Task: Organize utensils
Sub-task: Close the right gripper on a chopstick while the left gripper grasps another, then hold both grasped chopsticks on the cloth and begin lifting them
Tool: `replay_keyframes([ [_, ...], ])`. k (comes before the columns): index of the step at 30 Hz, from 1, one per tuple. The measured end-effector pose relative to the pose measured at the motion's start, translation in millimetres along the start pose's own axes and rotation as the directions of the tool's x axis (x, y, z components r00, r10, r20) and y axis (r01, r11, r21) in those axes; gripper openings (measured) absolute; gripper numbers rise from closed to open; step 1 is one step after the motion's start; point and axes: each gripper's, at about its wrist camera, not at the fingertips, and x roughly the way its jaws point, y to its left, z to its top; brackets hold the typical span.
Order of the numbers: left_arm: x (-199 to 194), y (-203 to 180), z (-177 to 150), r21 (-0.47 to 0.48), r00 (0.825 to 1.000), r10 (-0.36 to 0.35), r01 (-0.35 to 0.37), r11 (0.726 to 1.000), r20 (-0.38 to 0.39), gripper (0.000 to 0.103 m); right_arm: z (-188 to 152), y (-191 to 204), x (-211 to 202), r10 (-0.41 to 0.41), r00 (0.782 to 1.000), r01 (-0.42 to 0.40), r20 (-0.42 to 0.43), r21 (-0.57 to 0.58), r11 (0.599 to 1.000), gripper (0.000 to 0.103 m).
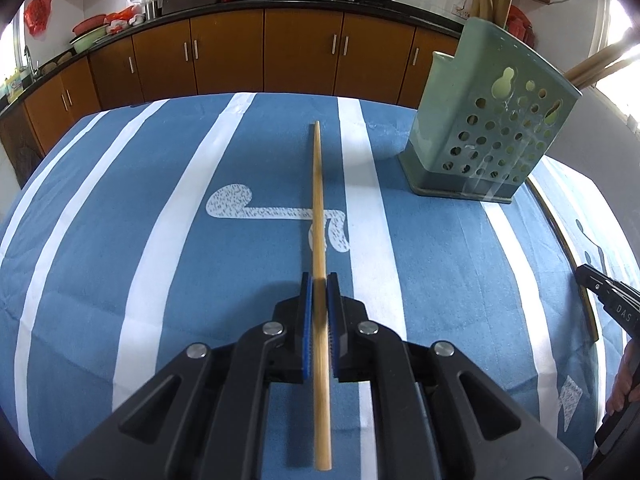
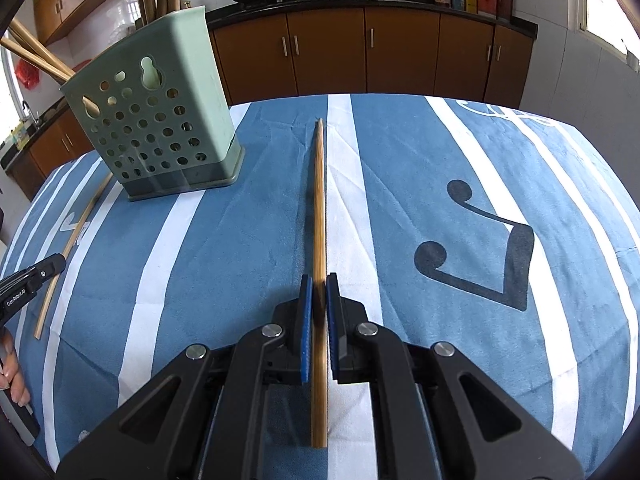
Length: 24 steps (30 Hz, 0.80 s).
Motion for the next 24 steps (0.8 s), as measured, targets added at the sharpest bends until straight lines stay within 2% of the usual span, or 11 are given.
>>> replay_keyframes([
  [18, 1.1, 2.3, 0.3, -0.007, 1.000, -0.008, 0.008, 1.000, 0.001, 0.010, -1.9, 2.7, -1.0, -0.004, 1.000, 0.004, 0.008, -0.002, 1.000, 0.009],
  [24, 1.1, 2.3, 0.2, -0.008, 1.000, -0.009, 0.009, 1.000, 0.001, 0.010, -1.7, 0.3, -0.5, 0.016, 1.000, -0.016, 0.008, 0.015, 1.000, 0.009],
])
